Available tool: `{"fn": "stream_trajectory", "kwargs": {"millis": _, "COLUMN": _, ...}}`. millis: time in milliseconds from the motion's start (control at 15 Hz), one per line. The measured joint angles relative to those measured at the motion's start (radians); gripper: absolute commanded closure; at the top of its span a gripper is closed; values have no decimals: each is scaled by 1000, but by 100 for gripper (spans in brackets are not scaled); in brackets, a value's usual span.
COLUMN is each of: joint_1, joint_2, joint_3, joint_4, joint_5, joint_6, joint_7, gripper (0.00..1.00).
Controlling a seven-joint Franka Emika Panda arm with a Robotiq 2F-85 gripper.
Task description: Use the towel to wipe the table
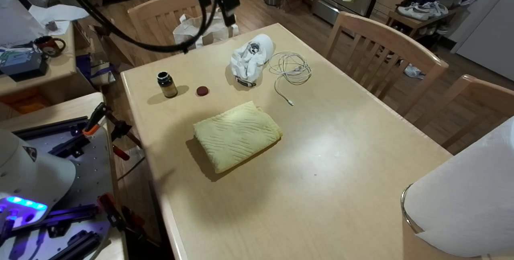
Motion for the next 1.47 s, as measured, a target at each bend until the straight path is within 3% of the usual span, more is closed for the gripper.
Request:
{"fn": "stream_trajectory", "kwargs": {"millis": 600, "joint_1": -5, "joint_2": 398, "joint_3": 52, "joint_4": 92, "joint_5": -59, "joint_6": 99, "joint_7": 70, "gripper": 0}}
{"fn": "stream_trajectory", "kwargs": {"millis": 1467, "joint_1": -30, "joint_2": 567, "joint_3": 22, "joint_4": 42, "joint_5": -68, "joint_6": 335, "joint_7": 242, "gripper": 0}}
